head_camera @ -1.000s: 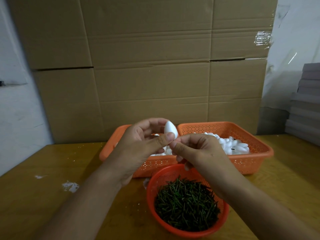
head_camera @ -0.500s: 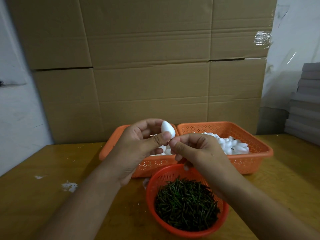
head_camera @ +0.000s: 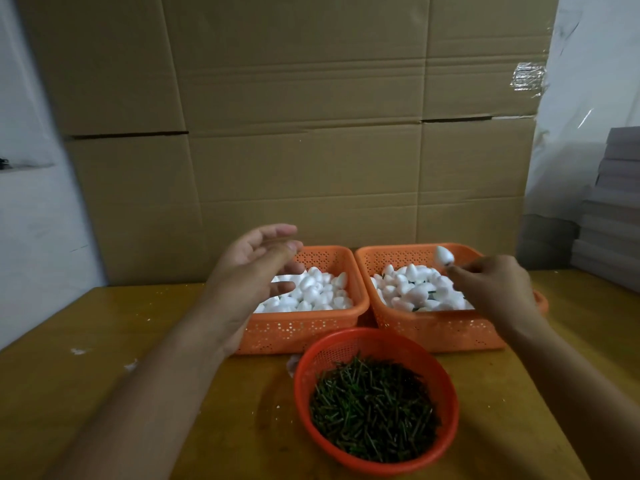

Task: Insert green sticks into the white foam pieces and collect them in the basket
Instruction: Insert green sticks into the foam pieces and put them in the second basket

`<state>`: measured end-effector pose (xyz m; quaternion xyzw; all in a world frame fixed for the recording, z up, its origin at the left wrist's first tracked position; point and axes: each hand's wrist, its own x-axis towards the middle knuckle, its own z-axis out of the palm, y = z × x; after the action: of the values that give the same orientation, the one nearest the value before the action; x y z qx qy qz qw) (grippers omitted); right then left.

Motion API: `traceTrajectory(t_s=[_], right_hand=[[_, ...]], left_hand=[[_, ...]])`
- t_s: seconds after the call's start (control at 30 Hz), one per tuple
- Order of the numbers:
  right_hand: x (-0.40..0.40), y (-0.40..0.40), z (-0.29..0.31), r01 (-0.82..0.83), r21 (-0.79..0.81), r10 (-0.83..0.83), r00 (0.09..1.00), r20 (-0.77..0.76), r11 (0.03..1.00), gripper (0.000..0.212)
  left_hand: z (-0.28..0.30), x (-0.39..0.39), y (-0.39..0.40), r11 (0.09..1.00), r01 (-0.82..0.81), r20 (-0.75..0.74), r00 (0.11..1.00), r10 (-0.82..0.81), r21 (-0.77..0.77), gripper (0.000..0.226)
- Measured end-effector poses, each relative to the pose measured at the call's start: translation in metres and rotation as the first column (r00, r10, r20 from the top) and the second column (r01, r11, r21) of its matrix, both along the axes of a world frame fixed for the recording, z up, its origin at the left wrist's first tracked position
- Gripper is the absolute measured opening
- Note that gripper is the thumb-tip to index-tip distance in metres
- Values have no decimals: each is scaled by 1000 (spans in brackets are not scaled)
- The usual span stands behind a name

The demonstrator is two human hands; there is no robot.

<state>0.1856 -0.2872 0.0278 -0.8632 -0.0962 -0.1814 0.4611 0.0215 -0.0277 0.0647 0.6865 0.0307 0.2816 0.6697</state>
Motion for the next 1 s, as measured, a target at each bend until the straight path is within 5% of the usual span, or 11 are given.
traceTrajectory(t_s=[0.23,0.37,0.5,0.67,0.73,0.87,1.0], right_hand=[[16,-12,-2,20,78,-19,1000,-9,997,25],[7,-11,7,-124,126,130,991,-39,984,18],[-15,5,14,-369,-74,362,928,-89,927,16],[-51,31,16,-654,-451,627,743,-235,607,18],[-62,39,10,-706,-504,670,682,-292,498,10],[-72,48,-1,-758,-565,681,602,-416,326,33],[-75,49,-5,-775,-592,629,577,-521,220,40]], left_hand=[[-5,4,2,1000,-22,-27,999,22,6,17],[-8,7,8,998,-54,-34,998,55,32,17],[-12,10,18,991,-107,-69,991,113,74,17],[-19,16,29,975,-178,-102,976,192,130,19],[-23,19,35,954,-207,-108,966,234,216,21],[-31,30,49,871,-248,-139,932,333,424,22],[-29,50,61,750,-29,-326,889,322,661,19]])
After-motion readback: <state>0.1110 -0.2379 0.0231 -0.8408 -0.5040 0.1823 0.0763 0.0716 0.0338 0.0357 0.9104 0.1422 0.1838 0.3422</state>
